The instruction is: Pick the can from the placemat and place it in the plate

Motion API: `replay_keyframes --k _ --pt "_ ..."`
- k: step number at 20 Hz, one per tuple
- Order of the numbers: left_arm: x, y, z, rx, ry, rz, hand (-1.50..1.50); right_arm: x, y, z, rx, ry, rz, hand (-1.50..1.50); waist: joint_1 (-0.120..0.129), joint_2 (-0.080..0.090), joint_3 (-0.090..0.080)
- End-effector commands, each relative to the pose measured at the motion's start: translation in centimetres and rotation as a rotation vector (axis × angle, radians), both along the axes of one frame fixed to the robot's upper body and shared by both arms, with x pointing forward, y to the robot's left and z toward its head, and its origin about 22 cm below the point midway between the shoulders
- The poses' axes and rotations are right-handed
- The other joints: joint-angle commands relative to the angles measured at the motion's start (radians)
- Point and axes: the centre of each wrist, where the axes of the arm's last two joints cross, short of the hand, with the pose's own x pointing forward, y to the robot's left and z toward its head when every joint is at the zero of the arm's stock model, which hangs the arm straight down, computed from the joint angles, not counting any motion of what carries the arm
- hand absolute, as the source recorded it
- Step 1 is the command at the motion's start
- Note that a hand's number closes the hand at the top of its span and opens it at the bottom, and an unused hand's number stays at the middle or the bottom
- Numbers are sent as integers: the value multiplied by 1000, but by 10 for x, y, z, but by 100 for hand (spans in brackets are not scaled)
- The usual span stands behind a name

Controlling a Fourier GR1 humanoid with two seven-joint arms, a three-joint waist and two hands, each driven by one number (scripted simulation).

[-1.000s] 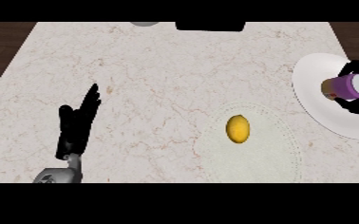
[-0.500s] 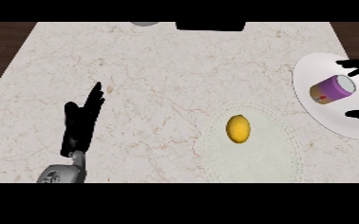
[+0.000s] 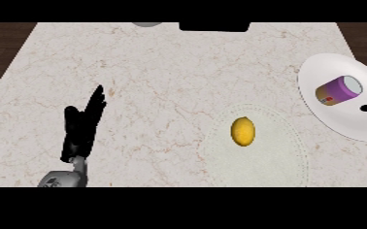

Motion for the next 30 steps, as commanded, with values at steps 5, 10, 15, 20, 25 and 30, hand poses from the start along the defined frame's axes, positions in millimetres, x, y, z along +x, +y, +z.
replay_keyframes --k 5,10,15,20,25,30 --pt "-2 2 0 12 -9 9 0 -33 -27 -8 201 -7 109 -150 4 4 2" --pt "-5 5 -6 20 -3 -14 0 -36 -30 -6 227 -36 126 -150 7 6 3" --pt "11 12 3 13 -18 -1 0 -30 -20 -16 204 -67 124 -150 5 11 3" --pt "-8 10 2 15 -10 -6 0 -49 -17 -46 142 -3 83 -150 16 4 3" --pt "-5 -7 -8 3 -9 -9 0 -42 -16 -39 125 -30 43 -150 10 4 2" --pt "7 -3 6 8 -27 -19 0 -46 -25 -29 85 -45 22 -150 18 10 4"
